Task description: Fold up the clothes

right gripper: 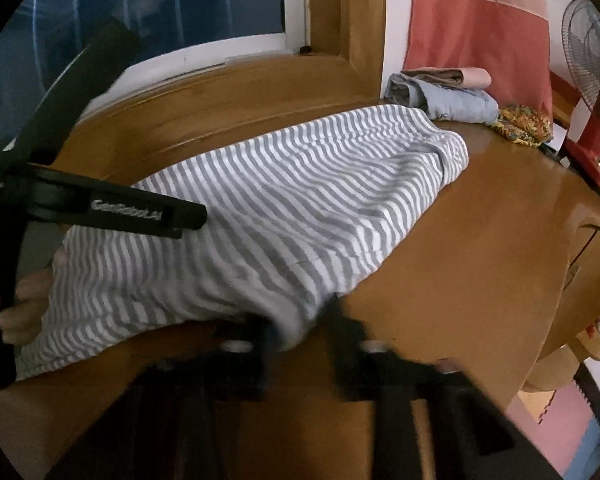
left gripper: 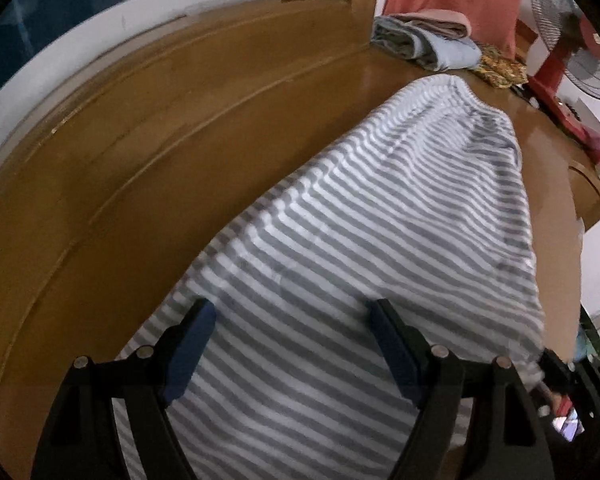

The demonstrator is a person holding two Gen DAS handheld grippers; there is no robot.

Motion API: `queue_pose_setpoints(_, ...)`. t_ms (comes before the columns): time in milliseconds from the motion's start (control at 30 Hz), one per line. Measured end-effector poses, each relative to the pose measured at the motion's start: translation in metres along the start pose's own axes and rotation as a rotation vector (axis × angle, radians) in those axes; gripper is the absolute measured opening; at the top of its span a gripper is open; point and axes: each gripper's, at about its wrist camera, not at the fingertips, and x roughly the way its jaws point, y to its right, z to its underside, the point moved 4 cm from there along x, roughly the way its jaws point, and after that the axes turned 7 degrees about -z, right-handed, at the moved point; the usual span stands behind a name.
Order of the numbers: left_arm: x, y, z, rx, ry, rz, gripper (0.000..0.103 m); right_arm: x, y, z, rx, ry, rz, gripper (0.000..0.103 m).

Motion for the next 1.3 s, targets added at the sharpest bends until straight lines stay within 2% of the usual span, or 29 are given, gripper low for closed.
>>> queue_pose_setpoints(100, 0.004, 0.002, -0.003, -0.004, -0.006, -0.010, 0.082, -0.002, 0.004, -0.004, -0.040, -0.008, 0.012, 0.011)
queue_pose_setpoints(367, 0.004, 0.002, -0.003, -0.023, -0.018, -0.010, 0.081, 0.001, -0.008, 0.019, -0.193, -0.057, 0.040, 0.010)
queue_pose_setpoints(467, -0.007, -0.003, 0.001, -0.061, -0.027, 0.013, 0.078, -0.005, -0.008, 0.016, -0.204, -0.081, -0.014, 0.010)
queue_pose_setpoints(533, -0.026, -0.010, 0.010, -0.080, -0.004, 0.022, 0.078, -0.018, -0.002, 0.012, -0.164, -0.094, -0.095, 0.011)
queue_pose_setpoints(600, -0.042, -0.015, 0.023, -0.110, 0.009, 0.029, 0.078, -0.031, 0.013, 0.003, -0.112, -0.080, -0.145, 0.017)
queue_pose_setpoints(667, -0.051, -0.014, 0.040, -0.128, -0.015, 0.046, 0.078, -0.037, 0.029, -0.009, -0.064, -0.063, -0.182, 0.027)
queue_pose_setpoints(733, -0.054, -0.006, 0.051, -0.131, -0.034, 0.039, 0.078, -0.029, 0.040, -0.026, -0.035, -0.057, -0.223, 0.027)
queue_pose_setpoints(833, -0.054, 0.003, 0.065, -0.141, -0.053, 0.008, 0.078, -0.005, 0.036, -0.039, -0.080, -0.070, -0.277, 0.027)
queue_pose_setpoints(933, -0.046, 0.007, 0.078, -0.162, -0.080, -0.047, 0.078, 0.019, 0.027, -0.035, -0.180, -0.112, -0.274, 0.027)
queue_pose_setpoints(1000, -0.044, 0.008, 0.083, -0.161, -0.078, -0.097, 0.084, 0.026, 0.030, -0.029, -0.236, -0.121, -0.261, 0.027)
queue_pose_setpoints(1067, -0.045, 0.006, 0.085, -0.186, -0.093, -0.101, 0.084, 0.029, 0.035, -0.024, -0.273, -0.118, -0.255, 0.027)
queue_pose_setpoints(1300, -0.052, 0.001, 0.091, -0.164, -0.107, -0.085, 0.084, 0.027, 0.048, -0.025, -0.170, -0.127, -0.293, 0.027)
